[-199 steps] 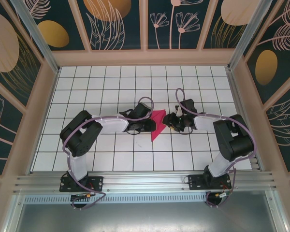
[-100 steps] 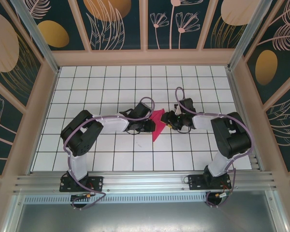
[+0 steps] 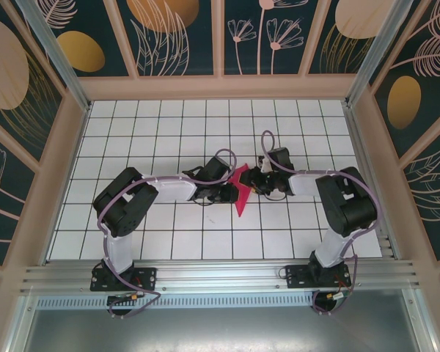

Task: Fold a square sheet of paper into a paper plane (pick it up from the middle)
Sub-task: Turn over the paper at the center of the table.

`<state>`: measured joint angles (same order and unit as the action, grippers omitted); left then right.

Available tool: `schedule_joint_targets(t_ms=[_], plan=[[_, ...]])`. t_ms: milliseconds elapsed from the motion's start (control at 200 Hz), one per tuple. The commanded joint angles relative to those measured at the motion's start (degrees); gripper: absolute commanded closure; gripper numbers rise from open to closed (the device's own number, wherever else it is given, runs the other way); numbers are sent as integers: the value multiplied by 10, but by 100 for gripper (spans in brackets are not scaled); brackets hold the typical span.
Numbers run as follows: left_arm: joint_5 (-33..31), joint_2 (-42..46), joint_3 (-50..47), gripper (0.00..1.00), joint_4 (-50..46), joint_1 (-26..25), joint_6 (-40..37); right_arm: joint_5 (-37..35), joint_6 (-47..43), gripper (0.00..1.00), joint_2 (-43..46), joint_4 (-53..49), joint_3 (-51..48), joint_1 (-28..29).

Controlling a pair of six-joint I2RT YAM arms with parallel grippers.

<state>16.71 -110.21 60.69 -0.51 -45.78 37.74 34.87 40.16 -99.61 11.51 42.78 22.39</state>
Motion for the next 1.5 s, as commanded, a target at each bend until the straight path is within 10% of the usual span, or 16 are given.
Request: schedule_joint_targets(t_ms=[0, 405, 760, 986, 1306, 1496], plan=[[19, -8, -17, 75, -2, -7, 1, 25, -28, 63, -21, 14, 20, 3], [-61, 116, -98, 59, 79, -7, 63, -66, -108, 95, 54, -133, 61, 5], [-277, 330, -231, 54, 66, 18, 133, -502, -183, 95, 89, -505, 246, 107], [-350, 468, -326, 53, 63, 44, 175, -659, -149, 94, -9, -616, 332, 203], [-416, 594, -367, 53, 11, 49, 190, -609, -84, 84, -177, -624, 425, 326], [-426, 628, -371, 52, -17, 48, 193, -538, -75, 58, -215, -589, 455, 357]])
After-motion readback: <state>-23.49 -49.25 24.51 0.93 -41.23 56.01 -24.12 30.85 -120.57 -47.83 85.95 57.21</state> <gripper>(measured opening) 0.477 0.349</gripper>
